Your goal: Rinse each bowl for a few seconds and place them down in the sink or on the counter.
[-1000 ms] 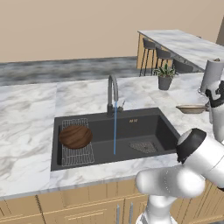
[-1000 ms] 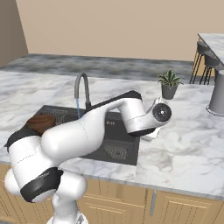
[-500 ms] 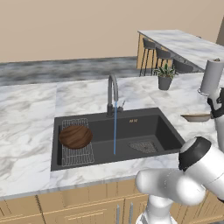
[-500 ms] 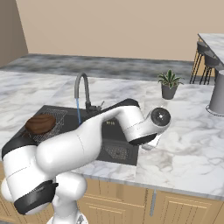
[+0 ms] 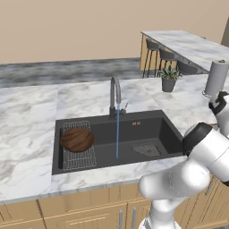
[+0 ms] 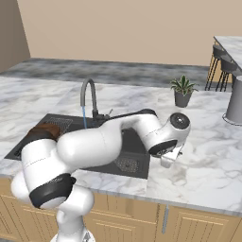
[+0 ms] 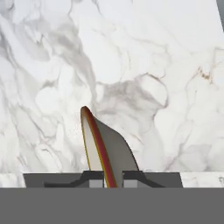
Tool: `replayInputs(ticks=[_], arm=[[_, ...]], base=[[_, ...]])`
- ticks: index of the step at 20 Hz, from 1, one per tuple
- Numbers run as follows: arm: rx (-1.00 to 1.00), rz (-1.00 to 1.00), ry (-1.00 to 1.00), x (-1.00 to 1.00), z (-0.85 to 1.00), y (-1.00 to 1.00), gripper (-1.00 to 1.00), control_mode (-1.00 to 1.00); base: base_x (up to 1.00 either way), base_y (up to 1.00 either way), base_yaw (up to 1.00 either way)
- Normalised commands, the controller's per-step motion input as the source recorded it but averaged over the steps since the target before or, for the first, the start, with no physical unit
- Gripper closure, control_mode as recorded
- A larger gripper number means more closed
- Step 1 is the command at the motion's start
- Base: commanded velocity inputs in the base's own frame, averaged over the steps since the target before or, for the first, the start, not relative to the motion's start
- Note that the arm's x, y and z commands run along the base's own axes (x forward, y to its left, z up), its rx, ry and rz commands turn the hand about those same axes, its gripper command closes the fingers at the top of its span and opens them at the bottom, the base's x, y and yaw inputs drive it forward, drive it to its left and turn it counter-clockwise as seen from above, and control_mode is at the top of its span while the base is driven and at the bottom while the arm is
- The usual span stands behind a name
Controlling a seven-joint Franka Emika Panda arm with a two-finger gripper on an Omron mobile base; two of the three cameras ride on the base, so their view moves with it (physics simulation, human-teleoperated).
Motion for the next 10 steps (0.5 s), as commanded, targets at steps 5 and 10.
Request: replayInputs(ticks=[5,10], arm=[[0.0,0.02,0.14,-0.04,-0.56,-0.42,1.0,-1.0],[0.01,0.08,0.04,-0.31,-0.65,-0.27,1.0,-1.0]], base=[[0.0,0.0,0.0],[0.0,0.0,0.0]])
